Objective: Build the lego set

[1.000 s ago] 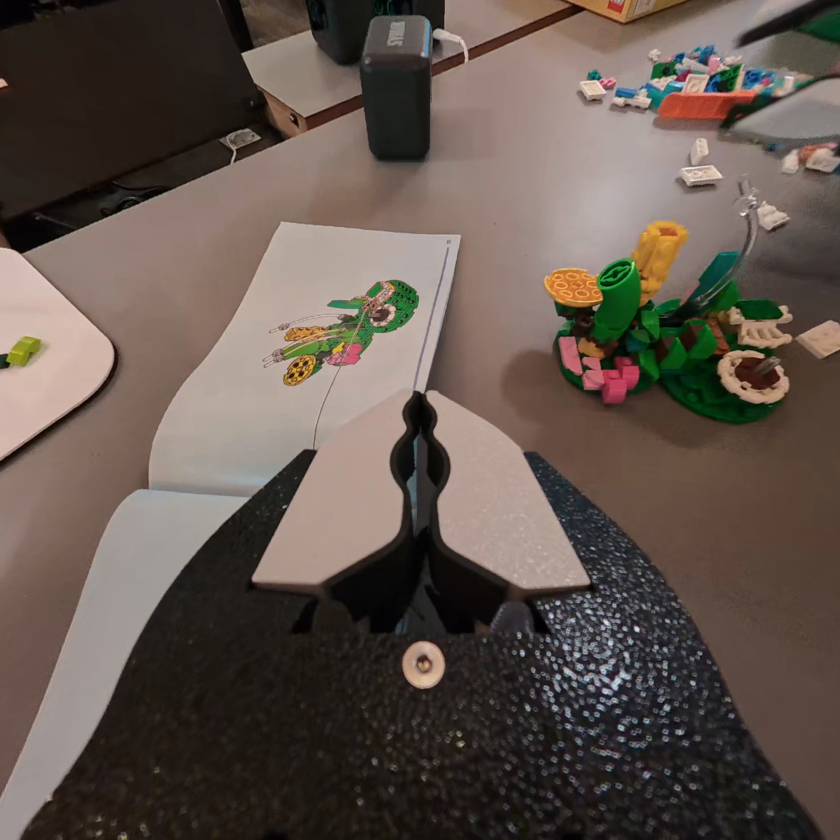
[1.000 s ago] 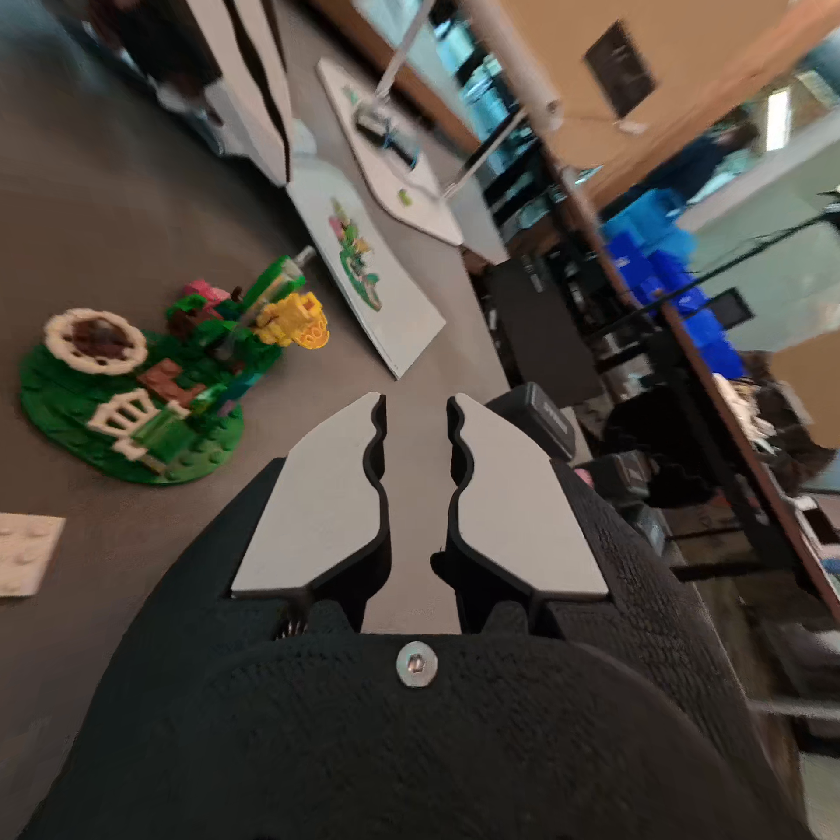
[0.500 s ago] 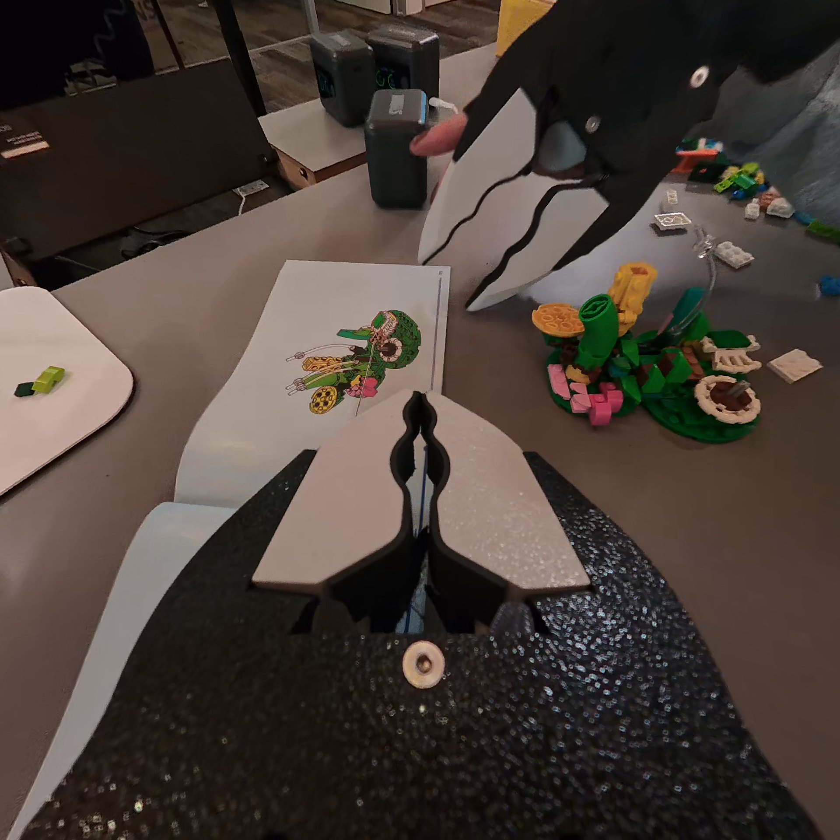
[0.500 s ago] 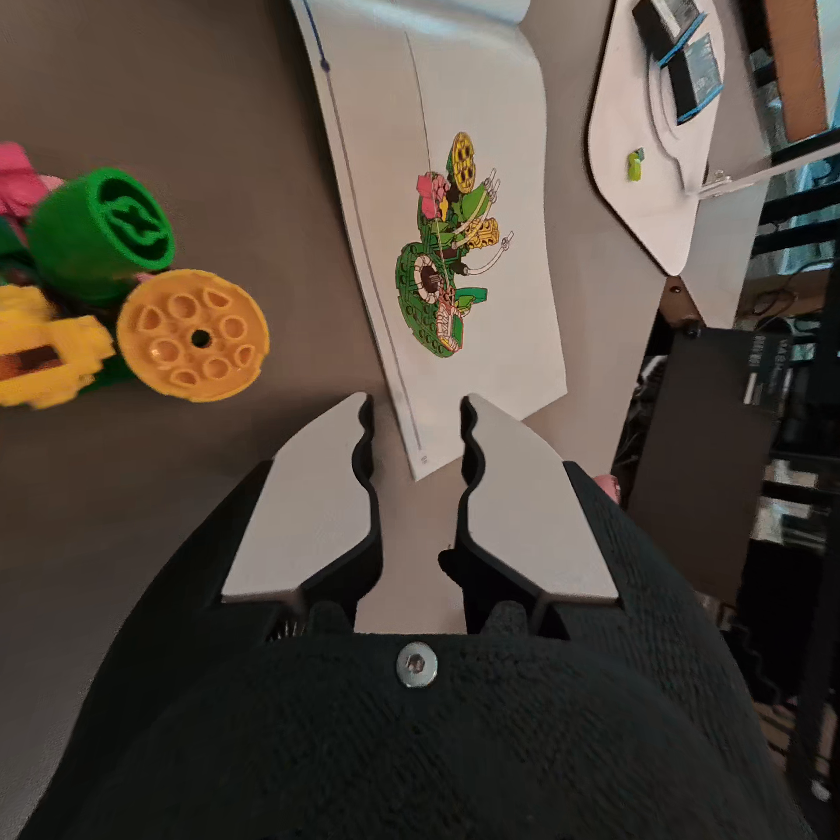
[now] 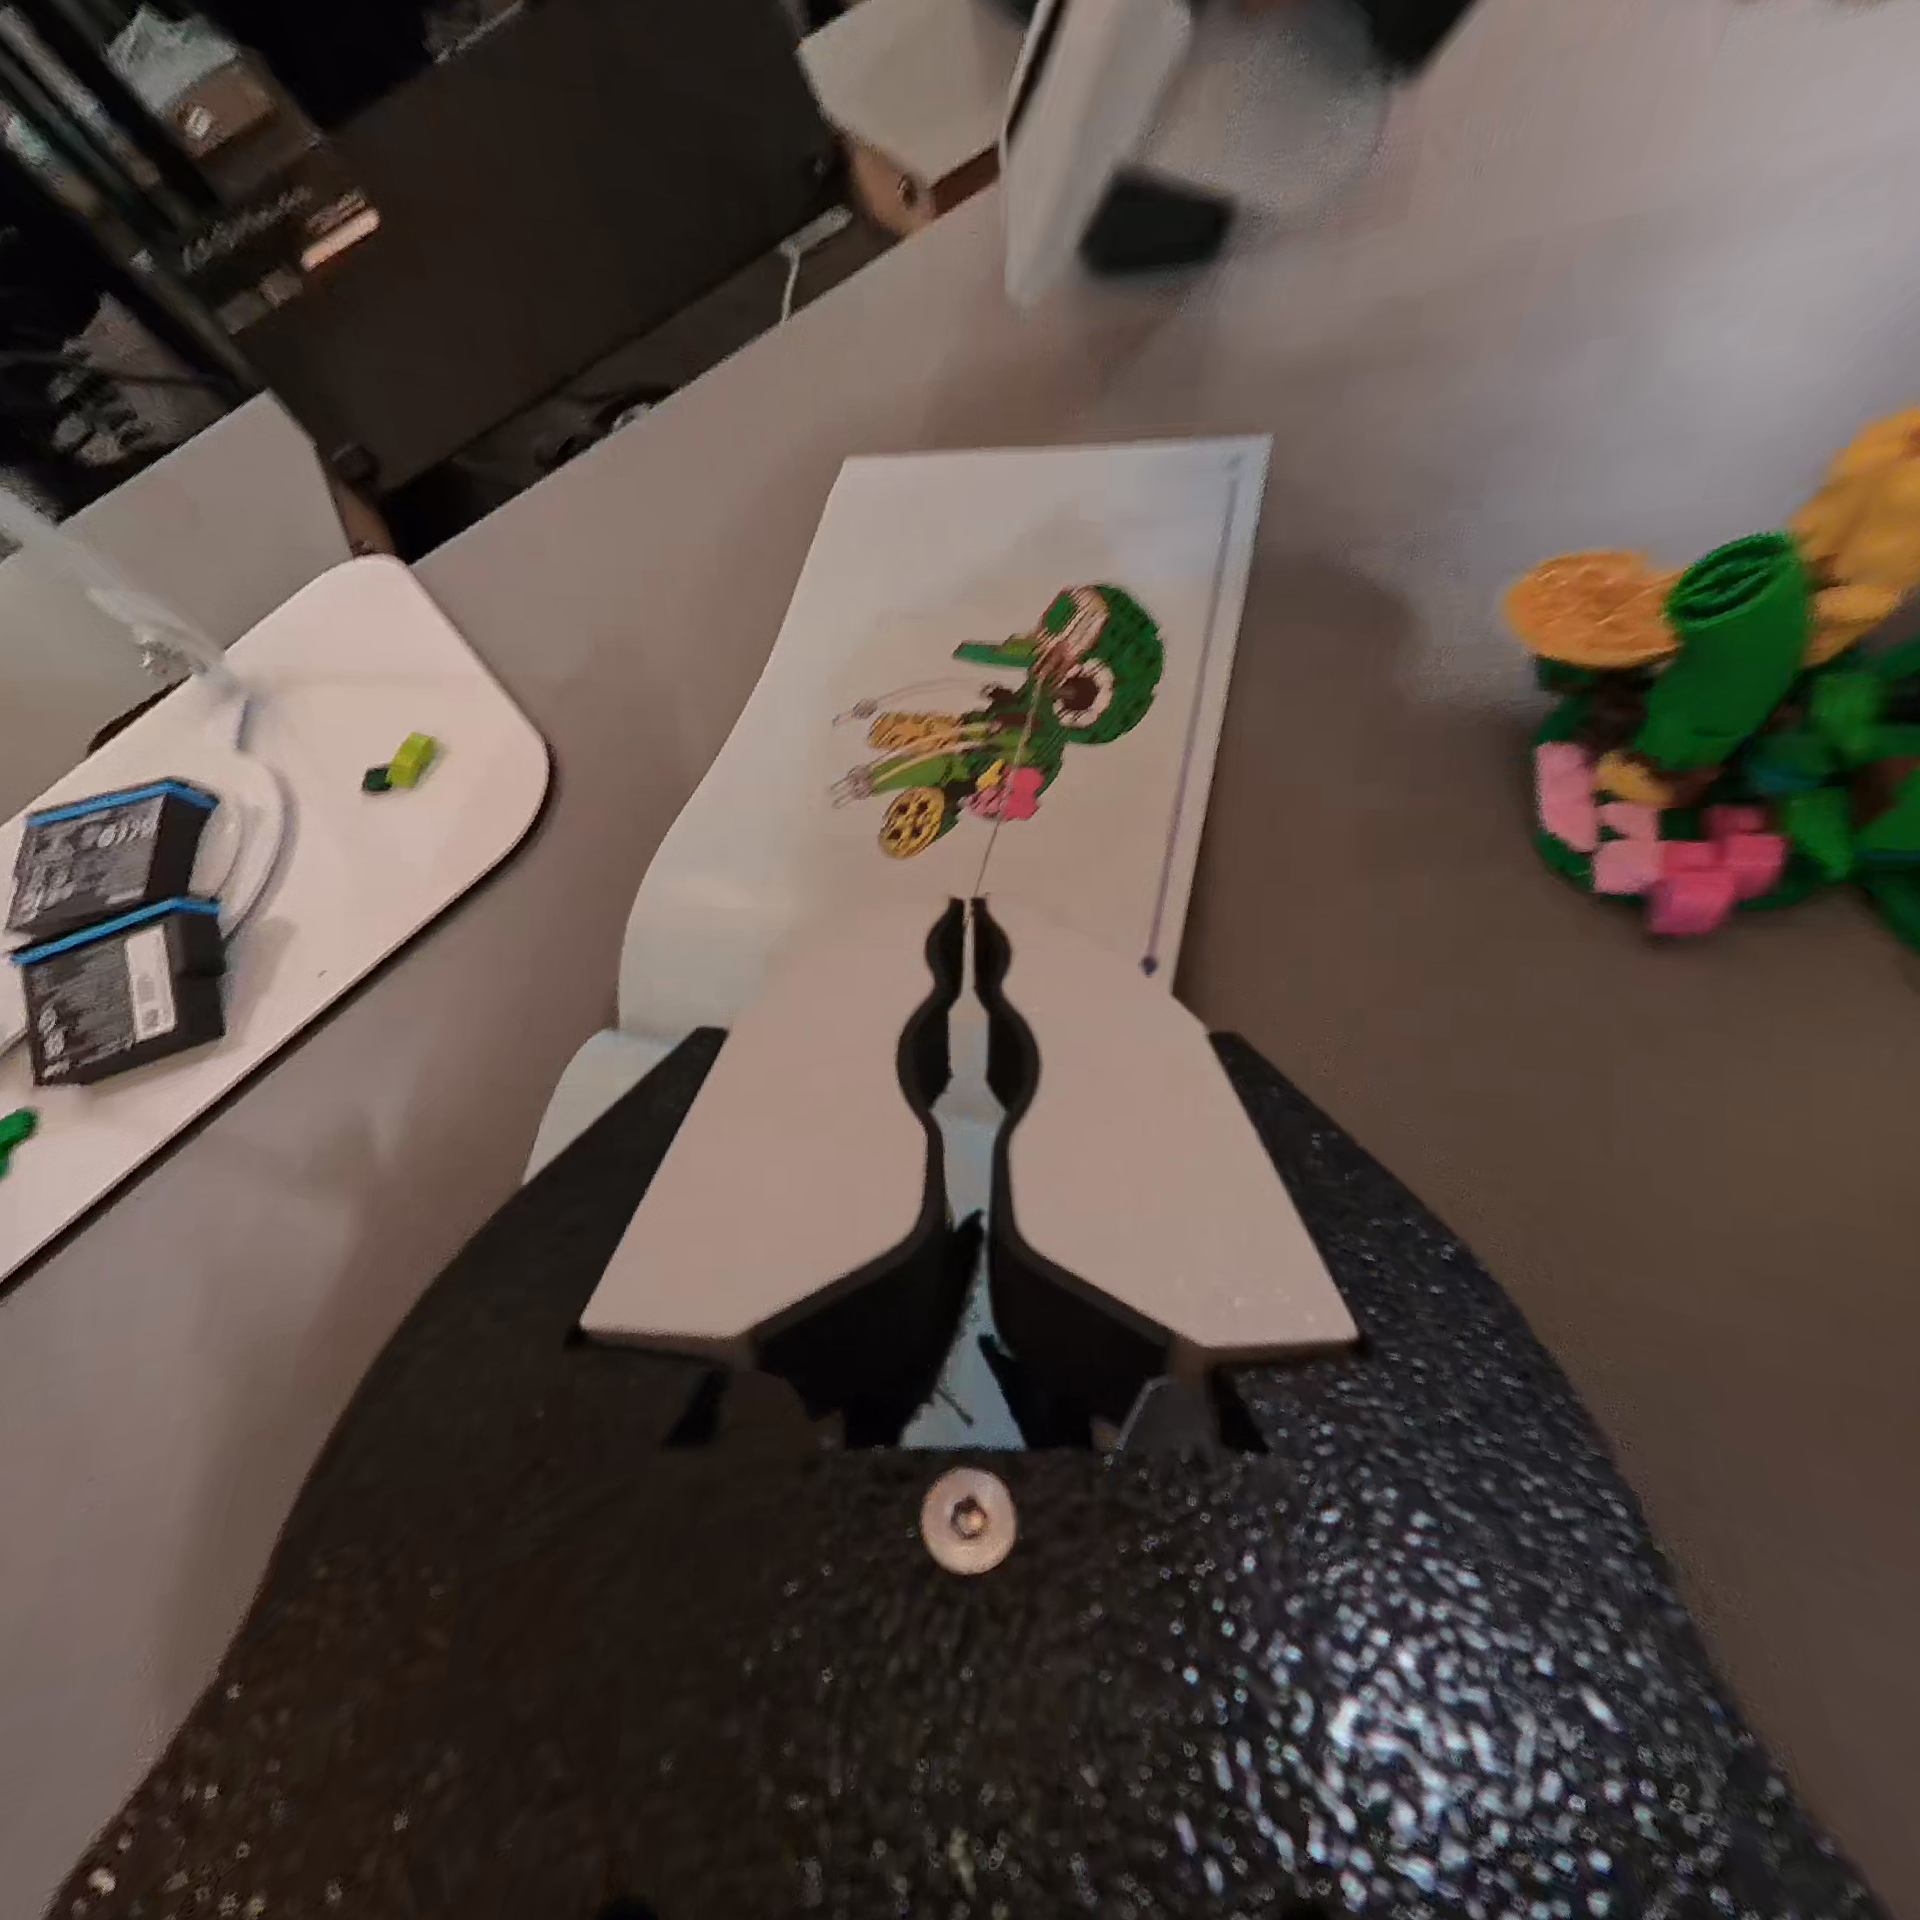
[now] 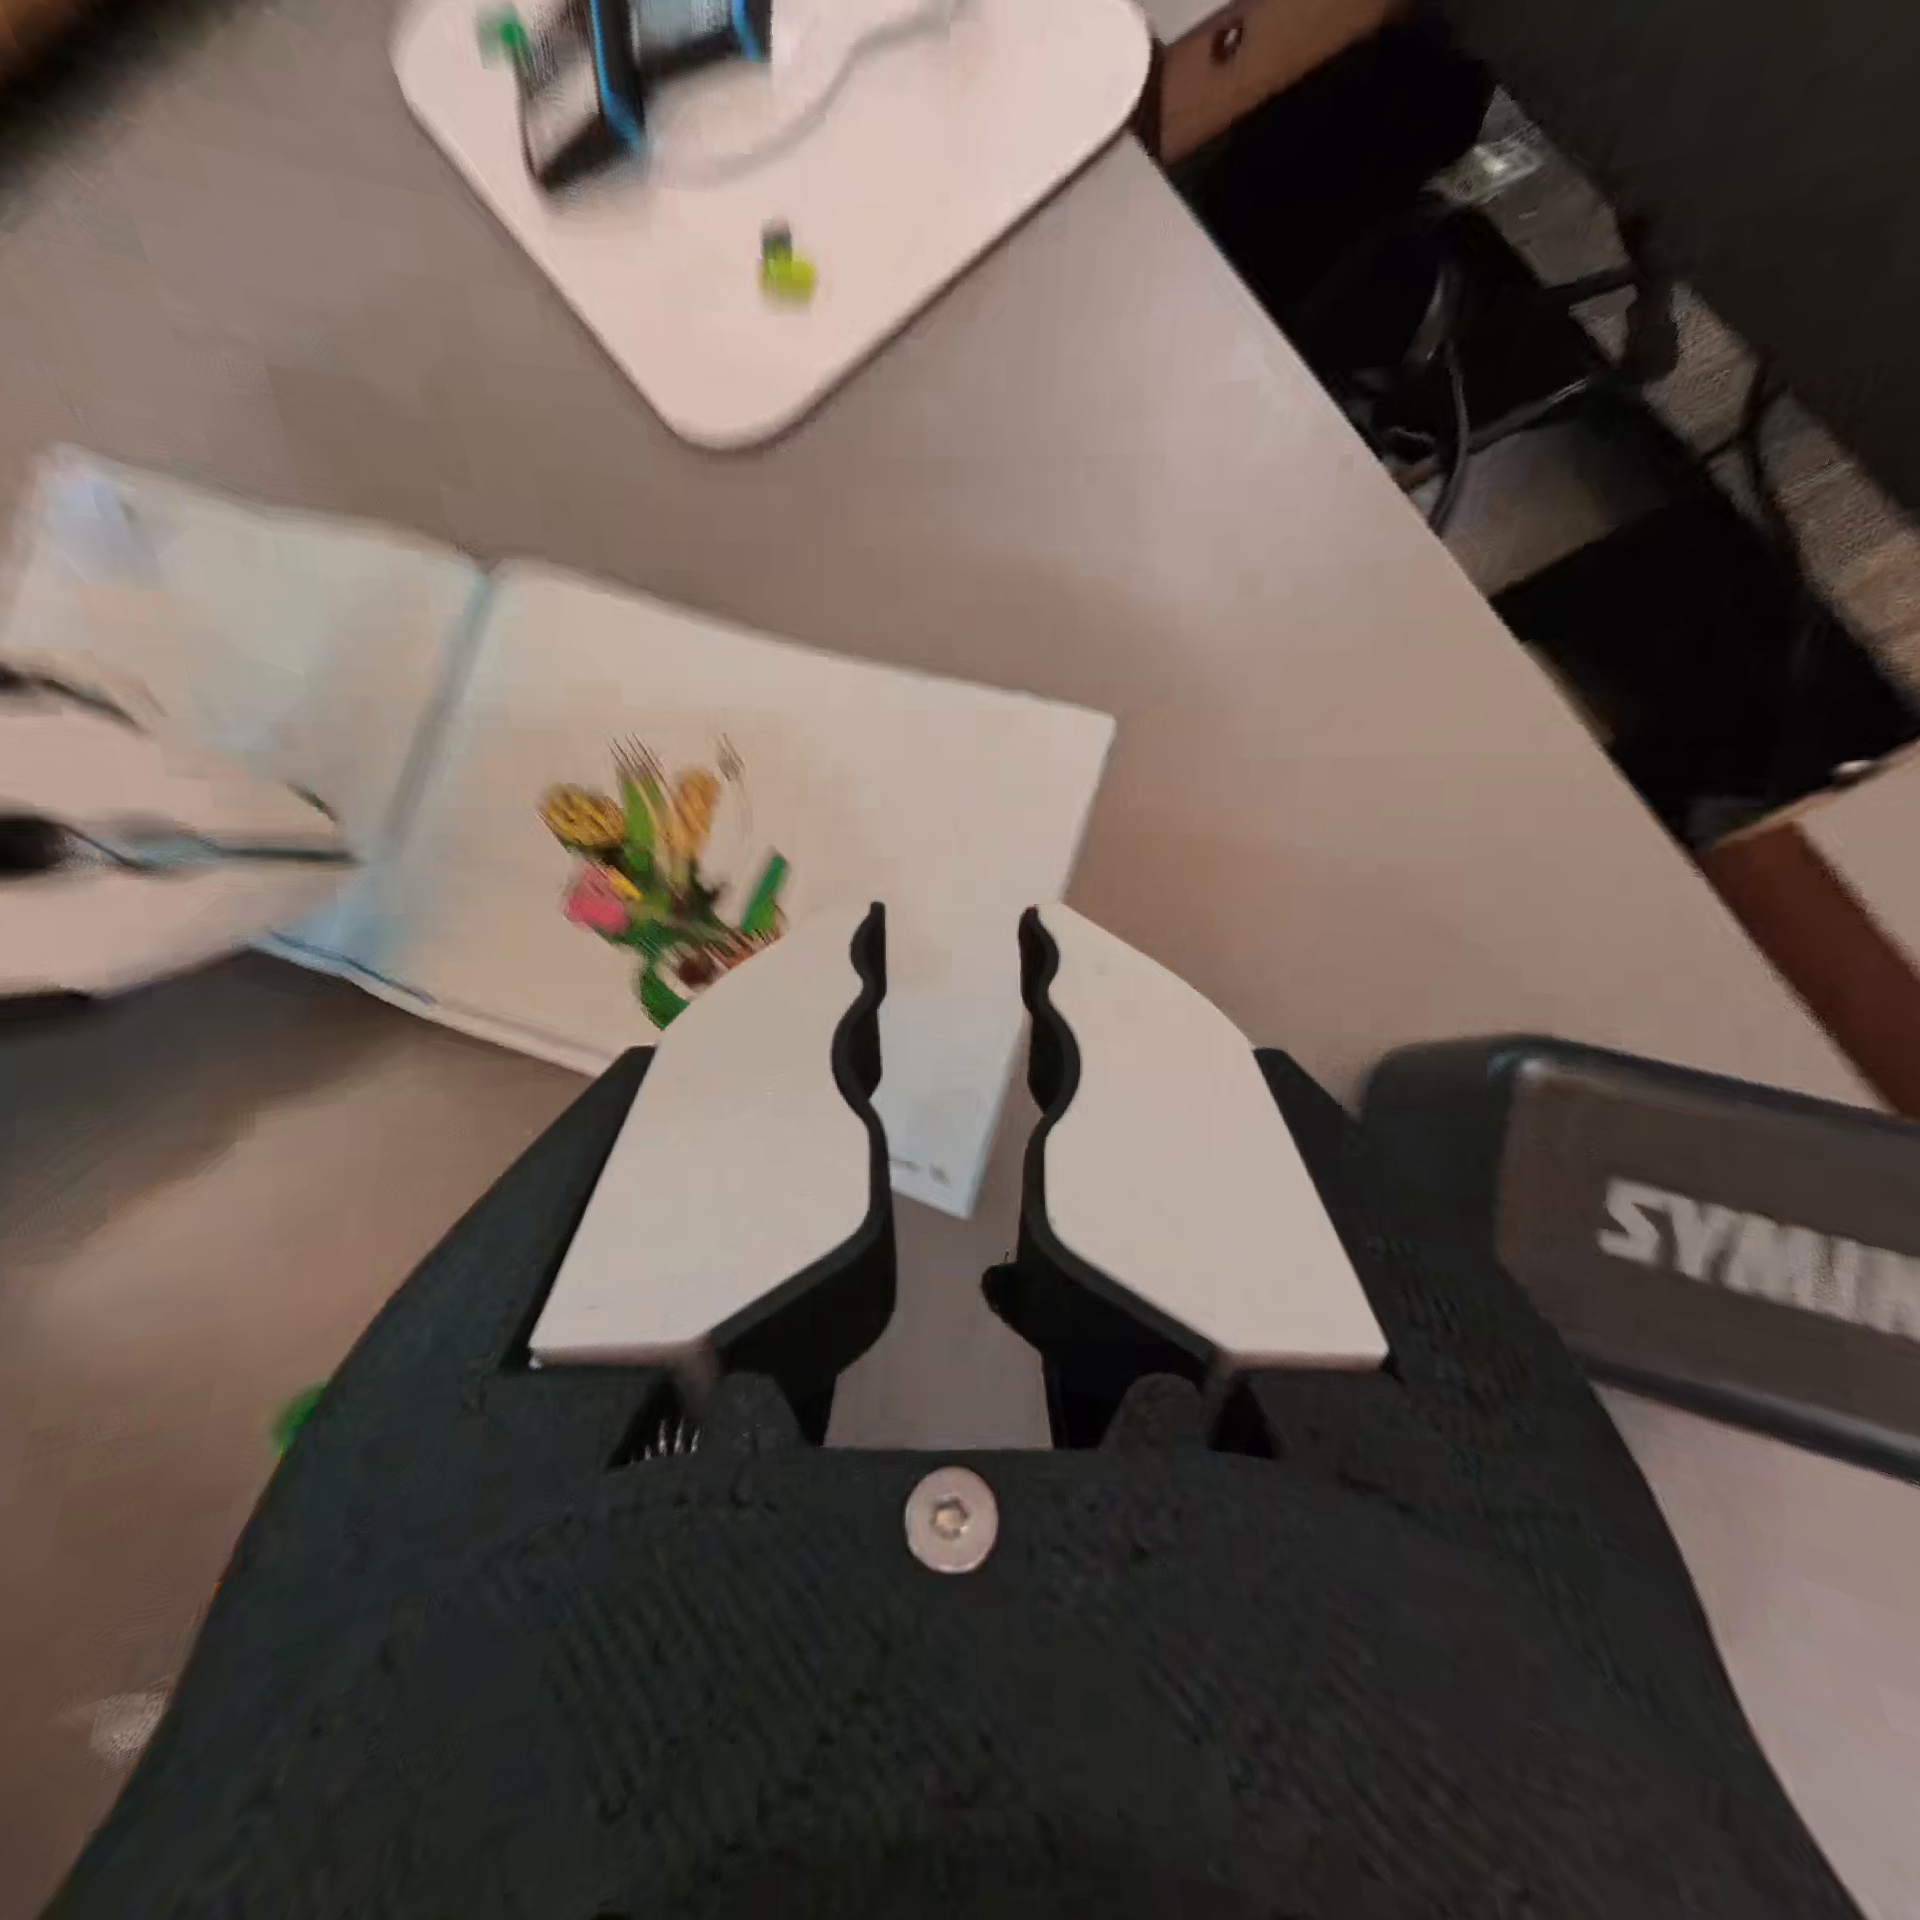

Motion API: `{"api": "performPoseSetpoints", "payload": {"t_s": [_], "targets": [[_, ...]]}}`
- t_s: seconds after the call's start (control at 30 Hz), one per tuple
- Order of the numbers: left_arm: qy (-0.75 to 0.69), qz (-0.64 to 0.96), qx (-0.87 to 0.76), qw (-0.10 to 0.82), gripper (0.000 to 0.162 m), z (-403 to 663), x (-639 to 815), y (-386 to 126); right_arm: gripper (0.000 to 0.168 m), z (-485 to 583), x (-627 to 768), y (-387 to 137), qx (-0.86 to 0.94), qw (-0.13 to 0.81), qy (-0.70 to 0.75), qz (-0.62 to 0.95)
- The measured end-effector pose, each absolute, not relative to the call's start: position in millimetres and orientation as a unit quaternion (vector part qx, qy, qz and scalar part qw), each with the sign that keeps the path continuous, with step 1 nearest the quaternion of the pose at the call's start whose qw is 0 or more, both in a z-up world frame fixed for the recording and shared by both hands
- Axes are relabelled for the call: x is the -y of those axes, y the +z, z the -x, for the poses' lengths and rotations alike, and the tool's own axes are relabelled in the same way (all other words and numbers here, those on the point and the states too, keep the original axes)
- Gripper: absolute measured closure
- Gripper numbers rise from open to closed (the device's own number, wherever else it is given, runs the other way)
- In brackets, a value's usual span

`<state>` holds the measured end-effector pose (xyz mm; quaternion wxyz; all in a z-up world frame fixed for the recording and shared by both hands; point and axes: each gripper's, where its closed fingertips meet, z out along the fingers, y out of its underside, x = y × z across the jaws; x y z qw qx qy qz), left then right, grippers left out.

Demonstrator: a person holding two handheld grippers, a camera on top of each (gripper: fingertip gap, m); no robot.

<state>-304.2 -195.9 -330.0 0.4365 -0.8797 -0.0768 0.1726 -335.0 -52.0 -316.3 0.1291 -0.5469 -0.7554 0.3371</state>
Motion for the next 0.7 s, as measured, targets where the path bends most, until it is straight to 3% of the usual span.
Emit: {"api": "performPoseSetpoints", "payload": {"t_s": [0.17,0.4,0.7], "targets": [[0.129,0.891,0.126,0.416,0.162,308,202,-348,0.128,356,69,-312,0.685,-0.035,0.358,0.633],[0.163,0.909,0.112,0.367,0.162,310,204,-364,0.124,376,58,-343,0.691,-0.051,0.254,0.675],[0.147,0.906,0.125,0.377,0.162,310,202,-365,0.129,381,56,-356,0.692,-0.088,0.223,0.680]]}}
